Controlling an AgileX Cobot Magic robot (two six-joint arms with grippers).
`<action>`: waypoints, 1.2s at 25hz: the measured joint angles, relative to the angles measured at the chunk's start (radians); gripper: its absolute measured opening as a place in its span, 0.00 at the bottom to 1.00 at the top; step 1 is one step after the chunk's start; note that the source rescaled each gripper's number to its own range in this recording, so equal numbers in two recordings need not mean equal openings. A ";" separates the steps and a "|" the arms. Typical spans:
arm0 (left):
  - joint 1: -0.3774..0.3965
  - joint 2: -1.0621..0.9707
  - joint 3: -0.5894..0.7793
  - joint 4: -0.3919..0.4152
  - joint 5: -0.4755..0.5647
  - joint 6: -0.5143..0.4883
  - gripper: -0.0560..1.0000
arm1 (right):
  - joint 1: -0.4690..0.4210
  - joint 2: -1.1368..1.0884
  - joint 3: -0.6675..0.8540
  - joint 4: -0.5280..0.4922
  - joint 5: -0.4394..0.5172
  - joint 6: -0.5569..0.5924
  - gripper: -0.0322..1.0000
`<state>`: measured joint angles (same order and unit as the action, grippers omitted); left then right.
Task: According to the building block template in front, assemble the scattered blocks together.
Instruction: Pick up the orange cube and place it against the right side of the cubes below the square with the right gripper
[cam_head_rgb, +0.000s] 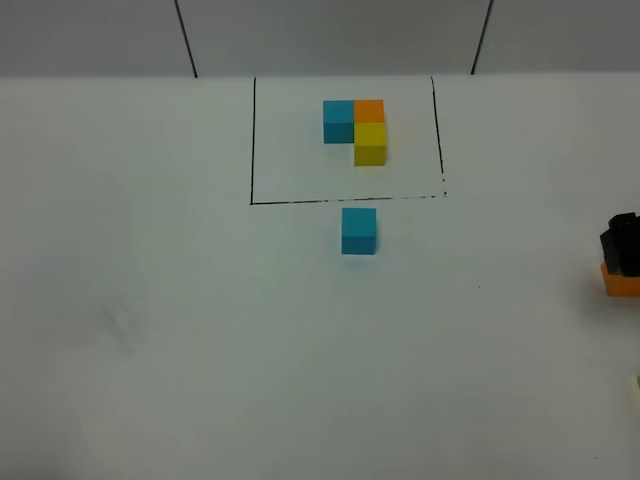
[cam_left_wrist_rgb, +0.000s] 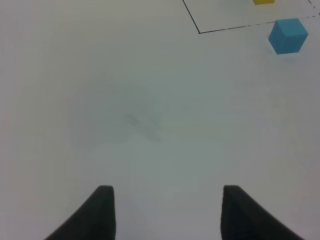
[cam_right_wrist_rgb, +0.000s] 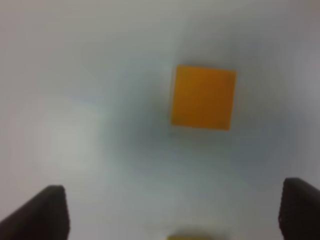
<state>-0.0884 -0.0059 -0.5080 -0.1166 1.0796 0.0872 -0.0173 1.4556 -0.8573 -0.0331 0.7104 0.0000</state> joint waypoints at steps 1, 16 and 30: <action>0.000 0.000 0.000 0.000 0.000 0.000 0.12 | -0.006 0.016 0.000 0.004 -0.010 -0.013 0.73; 0.000 0.000 0.000 -0.001 0.000 0.000 0.12 | -0.082 0.220 0.000 0.023 -0.176 -0.062 0.73; 0.000 0.000 0.000 -0.001 0.000 0.000 0.12 | -0.091 0.325 0.000 0.065 -0.254 -0.109 0.73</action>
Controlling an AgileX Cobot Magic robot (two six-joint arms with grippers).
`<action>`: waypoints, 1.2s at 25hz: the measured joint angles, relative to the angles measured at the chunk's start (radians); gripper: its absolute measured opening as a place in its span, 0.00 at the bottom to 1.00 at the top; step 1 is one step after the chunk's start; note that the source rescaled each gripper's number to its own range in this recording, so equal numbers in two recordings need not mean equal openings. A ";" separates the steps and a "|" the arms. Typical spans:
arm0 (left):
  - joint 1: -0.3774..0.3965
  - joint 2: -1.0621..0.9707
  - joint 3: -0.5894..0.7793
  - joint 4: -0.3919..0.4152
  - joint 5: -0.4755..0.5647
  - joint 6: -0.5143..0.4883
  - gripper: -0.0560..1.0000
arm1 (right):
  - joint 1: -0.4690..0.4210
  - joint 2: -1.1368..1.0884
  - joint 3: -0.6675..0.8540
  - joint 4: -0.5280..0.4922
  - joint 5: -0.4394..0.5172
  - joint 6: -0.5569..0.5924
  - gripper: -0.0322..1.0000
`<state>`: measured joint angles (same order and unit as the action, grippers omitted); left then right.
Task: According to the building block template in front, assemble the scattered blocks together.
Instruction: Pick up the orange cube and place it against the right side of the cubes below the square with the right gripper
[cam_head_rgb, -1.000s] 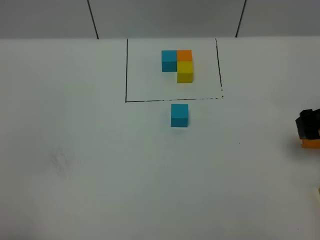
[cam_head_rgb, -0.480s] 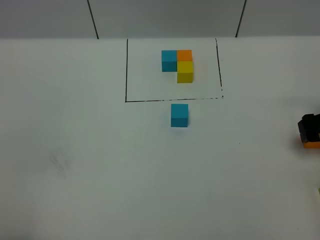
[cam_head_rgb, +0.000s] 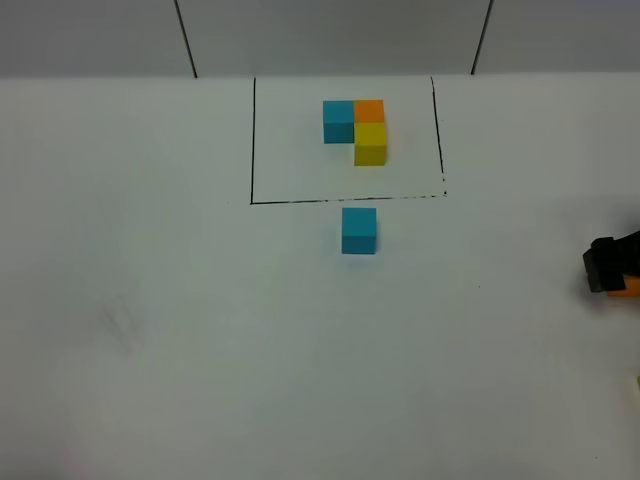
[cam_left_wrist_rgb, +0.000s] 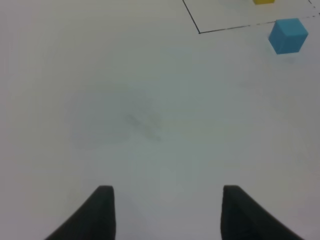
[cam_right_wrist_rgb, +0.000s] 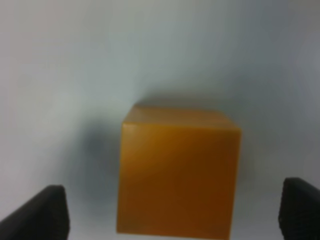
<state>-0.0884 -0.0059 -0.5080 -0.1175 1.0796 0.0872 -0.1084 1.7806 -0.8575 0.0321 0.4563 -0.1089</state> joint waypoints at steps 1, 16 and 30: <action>0.000 0.000 0.000 0.000 0.000 0.000 0.12 | 0.000 0.004 0.000 0.000 -0.005 0.000 0.73; 0.000 0.000 0.001 0.000 0.000 0.000 0.12 | -0.017 0.044 -0.003 0.000 -0.017 0.000 0.05; 0.000 0.000 0.001 0.000 0.000 0.000 0.12 | 0.468 0.081 -0.399 -0.218 0.387 -0.663 0.05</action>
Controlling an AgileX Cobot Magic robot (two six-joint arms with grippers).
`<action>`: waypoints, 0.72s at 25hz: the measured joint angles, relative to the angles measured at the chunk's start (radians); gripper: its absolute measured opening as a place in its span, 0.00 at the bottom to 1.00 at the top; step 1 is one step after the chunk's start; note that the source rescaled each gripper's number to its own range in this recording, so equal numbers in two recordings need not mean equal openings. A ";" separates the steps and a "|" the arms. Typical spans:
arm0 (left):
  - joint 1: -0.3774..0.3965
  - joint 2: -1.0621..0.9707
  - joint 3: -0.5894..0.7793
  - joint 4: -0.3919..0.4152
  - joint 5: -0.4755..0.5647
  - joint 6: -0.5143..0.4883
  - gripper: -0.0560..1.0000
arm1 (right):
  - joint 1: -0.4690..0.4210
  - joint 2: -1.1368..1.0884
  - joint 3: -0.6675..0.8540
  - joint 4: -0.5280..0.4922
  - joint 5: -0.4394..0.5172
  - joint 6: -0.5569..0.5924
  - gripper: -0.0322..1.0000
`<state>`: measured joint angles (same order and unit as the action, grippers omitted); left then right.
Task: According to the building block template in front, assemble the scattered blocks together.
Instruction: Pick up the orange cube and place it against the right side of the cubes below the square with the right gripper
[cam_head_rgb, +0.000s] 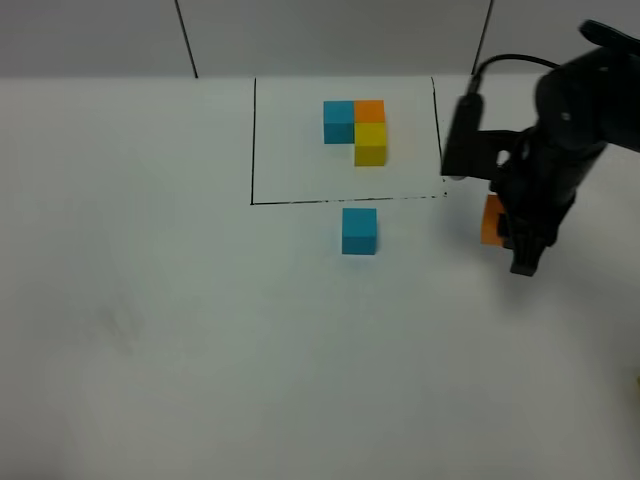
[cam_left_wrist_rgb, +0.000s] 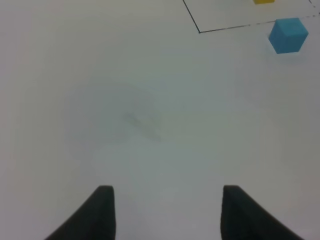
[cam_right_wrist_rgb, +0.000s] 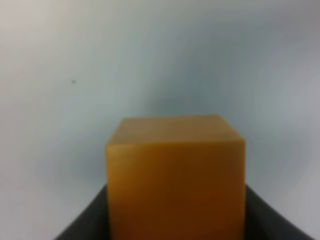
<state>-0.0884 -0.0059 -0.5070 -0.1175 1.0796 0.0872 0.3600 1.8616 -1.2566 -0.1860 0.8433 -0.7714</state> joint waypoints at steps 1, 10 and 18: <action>0.000 0.000 0.000 0.000 0.000 0.001 0.12 | 0.025 0.027 -0.043 -0.014 0.021 -0.024 0.05; 0.000 0.000 0.000 0.000 0.000 0.001 0.12 | 0.111 0.242 -0.270 -0.040 0.097 -0.139 0.05; 0.000 0.000 0.000 0.000 0.000 0.000 0.12 | 0.113 0.312 -0.288 0.088 0.046 -0.207 0.05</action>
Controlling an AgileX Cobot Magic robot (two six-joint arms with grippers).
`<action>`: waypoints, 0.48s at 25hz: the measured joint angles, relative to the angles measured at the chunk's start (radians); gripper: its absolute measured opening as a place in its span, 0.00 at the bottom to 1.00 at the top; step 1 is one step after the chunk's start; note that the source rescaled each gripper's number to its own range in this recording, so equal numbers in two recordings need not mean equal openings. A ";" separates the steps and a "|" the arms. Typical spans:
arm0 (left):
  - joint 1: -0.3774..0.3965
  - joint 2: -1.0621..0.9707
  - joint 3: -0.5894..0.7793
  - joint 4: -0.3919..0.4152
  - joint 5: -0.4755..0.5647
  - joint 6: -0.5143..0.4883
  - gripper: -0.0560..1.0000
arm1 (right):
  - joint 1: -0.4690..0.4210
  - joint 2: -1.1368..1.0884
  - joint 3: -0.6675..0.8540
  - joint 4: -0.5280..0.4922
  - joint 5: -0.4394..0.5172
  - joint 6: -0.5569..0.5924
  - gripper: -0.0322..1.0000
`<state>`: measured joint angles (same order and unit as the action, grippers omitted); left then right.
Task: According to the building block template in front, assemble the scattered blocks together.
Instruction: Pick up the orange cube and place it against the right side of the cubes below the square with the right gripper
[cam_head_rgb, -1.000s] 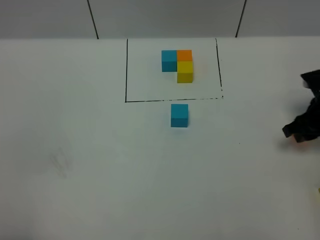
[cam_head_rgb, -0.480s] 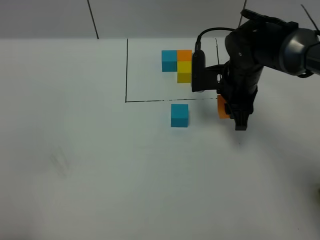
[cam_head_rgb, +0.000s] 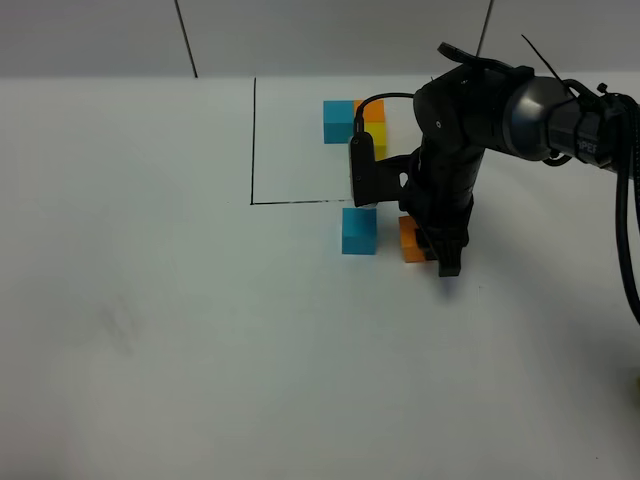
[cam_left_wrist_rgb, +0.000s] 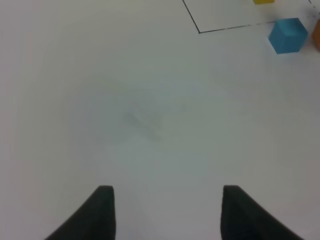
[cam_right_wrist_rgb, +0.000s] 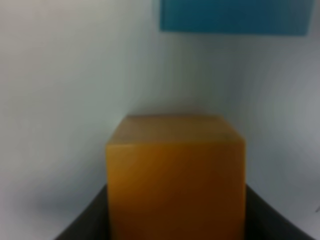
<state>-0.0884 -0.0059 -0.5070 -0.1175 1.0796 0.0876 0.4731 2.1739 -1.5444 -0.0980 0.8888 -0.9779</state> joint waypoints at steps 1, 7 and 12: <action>0.000 0.000 0.000 0.000 0.000 0.000 0.12 | 0.000 0.002 0.000 0.008 -0.012 -0.002 0.05; 0.000 0.000 0.000 0.000 0.000 0.000 0.12 | 0.000 0.009 -0.002 0.034 -0.075 -0.003 0.05; 0.000 0.000 0.000 0.000 0.000 0.000 0.12 | 0.000 0.024 -0.004 0.044 -0.076 -0.003 0.05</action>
<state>-0.0884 -0.0059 -0.5070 -0.1175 1.0796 0.0876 0.4731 2.1977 -1.5483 -0.0541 0.8126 -0.9813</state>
